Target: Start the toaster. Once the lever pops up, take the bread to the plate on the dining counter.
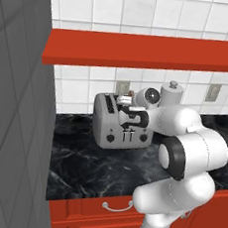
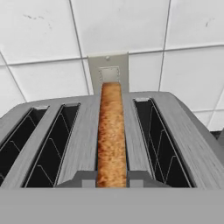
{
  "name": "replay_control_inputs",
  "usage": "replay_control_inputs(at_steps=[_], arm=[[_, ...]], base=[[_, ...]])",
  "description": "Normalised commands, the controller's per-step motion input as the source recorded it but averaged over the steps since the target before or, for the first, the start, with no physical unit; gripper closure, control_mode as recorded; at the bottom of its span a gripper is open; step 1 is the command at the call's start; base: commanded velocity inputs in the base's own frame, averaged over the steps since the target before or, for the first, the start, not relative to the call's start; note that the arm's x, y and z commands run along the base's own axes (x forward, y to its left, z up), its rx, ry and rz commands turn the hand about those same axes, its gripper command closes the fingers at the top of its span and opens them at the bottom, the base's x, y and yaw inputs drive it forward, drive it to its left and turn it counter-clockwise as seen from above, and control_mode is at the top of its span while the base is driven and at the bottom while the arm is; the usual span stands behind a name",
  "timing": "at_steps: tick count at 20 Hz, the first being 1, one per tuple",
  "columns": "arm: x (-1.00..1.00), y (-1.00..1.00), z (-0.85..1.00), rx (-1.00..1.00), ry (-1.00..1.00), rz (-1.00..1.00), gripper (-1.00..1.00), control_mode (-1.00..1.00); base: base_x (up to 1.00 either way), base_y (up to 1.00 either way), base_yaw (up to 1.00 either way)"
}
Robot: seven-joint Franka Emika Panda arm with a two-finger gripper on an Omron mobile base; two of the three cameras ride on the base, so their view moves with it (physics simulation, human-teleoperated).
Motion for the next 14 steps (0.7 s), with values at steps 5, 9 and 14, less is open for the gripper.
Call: replay_control_inputs(at_steps=[5,9,14], arm=[[-0.11,0.00,0.41,0.00,-0.12,0.00,1.00,-1.00],[-0.11,0.00,0.32,0.00,-0.15,0.00,1.00,-1.00],[-0.26,0.00,0.27,0.00,-0.23,0.00,1.00,-1.00]], base=[[0.00,0.00,0.00],[0.00,0.00,0.00],[0.00,0.00,0.00]])
